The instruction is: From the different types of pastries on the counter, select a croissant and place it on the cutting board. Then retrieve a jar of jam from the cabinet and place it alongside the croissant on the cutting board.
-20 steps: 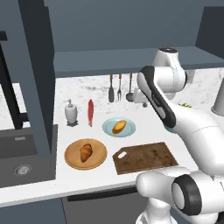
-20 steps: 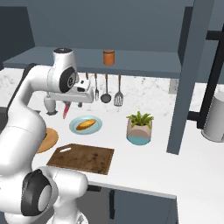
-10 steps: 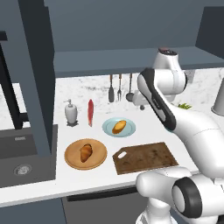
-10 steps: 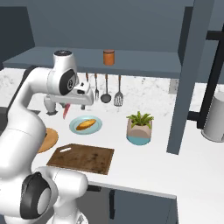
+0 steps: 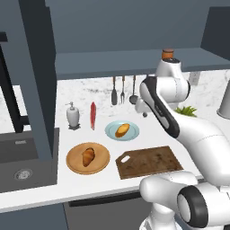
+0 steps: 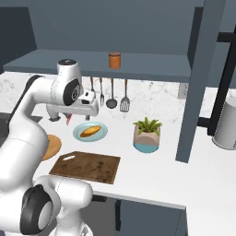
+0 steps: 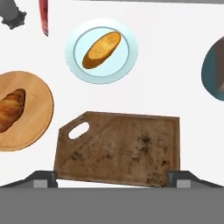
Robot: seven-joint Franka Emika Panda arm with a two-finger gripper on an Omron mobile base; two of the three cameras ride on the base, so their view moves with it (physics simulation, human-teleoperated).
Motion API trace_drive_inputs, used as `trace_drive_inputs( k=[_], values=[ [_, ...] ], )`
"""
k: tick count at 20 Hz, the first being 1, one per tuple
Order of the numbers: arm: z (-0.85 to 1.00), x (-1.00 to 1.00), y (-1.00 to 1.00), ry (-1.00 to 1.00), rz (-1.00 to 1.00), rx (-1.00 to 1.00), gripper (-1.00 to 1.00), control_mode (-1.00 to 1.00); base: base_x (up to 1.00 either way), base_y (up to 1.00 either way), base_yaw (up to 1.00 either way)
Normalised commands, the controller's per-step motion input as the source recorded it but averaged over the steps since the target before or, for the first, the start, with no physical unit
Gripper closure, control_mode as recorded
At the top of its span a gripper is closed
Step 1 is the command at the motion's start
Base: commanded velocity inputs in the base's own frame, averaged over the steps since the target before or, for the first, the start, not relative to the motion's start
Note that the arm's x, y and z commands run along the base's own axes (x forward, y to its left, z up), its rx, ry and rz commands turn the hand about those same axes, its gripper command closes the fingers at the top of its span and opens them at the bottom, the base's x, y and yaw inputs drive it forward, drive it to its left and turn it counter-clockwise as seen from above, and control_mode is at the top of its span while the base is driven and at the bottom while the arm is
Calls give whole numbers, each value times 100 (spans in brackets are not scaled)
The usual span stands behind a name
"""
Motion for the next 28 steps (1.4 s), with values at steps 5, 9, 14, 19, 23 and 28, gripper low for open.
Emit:
trace_drive_inputs(
  k=[5,9,14,19,23,28],
  values=[
    [-21,0,20,0,0,0,-100,-100,0,0,0],
    [-15,0,30,0,0,0,-100,-100,0,0,0],
    [-15,0,37,0,0,0,-100,-100,0,0,0],
    [-12,0,41,0,0,-1,-100,-100,0,0,0],
    [-8,0,47,0,0,-3,-100,-100,0,0,0],
    [-1,0,48,1,0,-1,-100,-100,0,0,0]
  ],
)
